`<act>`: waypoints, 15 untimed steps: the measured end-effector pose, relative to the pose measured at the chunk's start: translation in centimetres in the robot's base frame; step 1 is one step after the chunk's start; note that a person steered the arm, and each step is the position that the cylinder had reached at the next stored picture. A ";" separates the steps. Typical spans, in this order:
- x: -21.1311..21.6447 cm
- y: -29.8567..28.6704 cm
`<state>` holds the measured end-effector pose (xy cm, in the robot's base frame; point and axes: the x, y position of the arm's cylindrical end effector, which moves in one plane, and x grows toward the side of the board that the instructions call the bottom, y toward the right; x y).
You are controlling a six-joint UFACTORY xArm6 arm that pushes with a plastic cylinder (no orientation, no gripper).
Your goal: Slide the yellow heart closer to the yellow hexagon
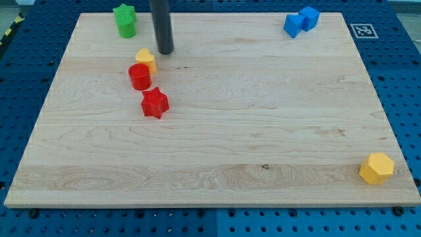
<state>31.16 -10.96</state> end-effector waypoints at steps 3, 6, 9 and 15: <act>3.2 -3.8; 7.3 3.5; 15.0 9.8; 18.7 22.2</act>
<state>49.85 11.27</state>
